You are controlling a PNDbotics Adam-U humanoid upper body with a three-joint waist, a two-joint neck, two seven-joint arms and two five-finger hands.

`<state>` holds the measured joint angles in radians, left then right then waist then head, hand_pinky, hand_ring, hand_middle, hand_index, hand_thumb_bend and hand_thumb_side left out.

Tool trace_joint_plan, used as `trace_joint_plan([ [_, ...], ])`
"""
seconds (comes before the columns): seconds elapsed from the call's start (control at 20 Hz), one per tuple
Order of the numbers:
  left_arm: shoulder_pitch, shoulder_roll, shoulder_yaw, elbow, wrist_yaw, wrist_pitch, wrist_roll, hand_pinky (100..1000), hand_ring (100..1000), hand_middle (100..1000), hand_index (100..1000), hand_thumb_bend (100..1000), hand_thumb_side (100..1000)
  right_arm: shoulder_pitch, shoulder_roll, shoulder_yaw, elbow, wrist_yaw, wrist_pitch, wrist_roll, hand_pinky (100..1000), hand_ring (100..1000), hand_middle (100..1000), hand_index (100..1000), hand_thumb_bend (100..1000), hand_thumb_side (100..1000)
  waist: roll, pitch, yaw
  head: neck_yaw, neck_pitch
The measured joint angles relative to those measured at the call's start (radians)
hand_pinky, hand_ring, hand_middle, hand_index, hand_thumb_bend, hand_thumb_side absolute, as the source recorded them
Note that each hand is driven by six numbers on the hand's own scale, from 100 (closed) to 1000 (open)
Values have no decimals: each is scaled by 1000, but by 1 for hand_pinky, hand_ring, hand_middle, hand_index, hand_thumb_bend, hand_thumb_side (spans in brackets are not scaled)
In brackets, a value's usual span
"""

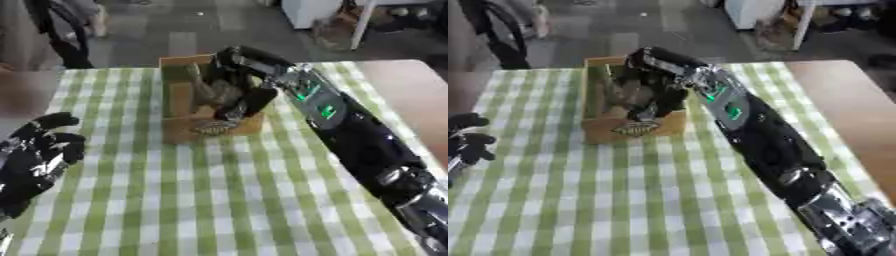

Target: Pick up objects on the table and place them in the box.

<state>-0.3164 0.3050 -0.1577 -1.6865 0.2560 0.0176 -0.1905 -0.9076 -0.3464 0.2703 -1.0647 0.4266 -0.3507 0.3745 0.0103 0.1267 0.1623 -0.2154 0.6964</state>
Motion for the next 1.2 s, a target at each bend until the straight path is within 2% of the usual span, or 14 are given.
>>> trace_joint_plan([
  [0.25, -13, -21, -13, -21, 2, 3, -16, 565, 675, 746, 811, 501, 276, -22, 20, -50, 100, 77, -21, -43, 171, 294, 313, 525, 378, 100, 9, 11, 35, -33, 6],
  [0.5, -20, -34, -25, -32, 4, 8, -30, 565, 676, 746, 811, 501, 277, -43, 37, -90, 187, 148, -37, -87, 190, 306, 321, 528, 397, 100, 12, 18, 67, -69, 8],
  [0.7, -29, -43, -36, -37, 6, 12, -42, 565, 676, 747, 811, 501, 278, -47, 48, -123, 252, 205, -40, -124, 254, 338, 340, 538, 382, 100, 16, 24, 92, -94, 14],
  [1.05, -36, -51, -47, -42, 8, 17, -55, 565, 676, 747, 811, 500, 280, -72, 61, -185, 341, 294, -33, -201, 382, 440, 433, 606, 403, 109, 22, 22, 118, -113, 14],
  [1.2, -36, -51, -48, -42, 8, 18, -56, 565, 677, 748, 811, 501, 280, -79, 62, -200, 362, 341, -31, -240, 366, 425, 420, 594, 384, 109, 22, 21, 119, -114, 14],
])
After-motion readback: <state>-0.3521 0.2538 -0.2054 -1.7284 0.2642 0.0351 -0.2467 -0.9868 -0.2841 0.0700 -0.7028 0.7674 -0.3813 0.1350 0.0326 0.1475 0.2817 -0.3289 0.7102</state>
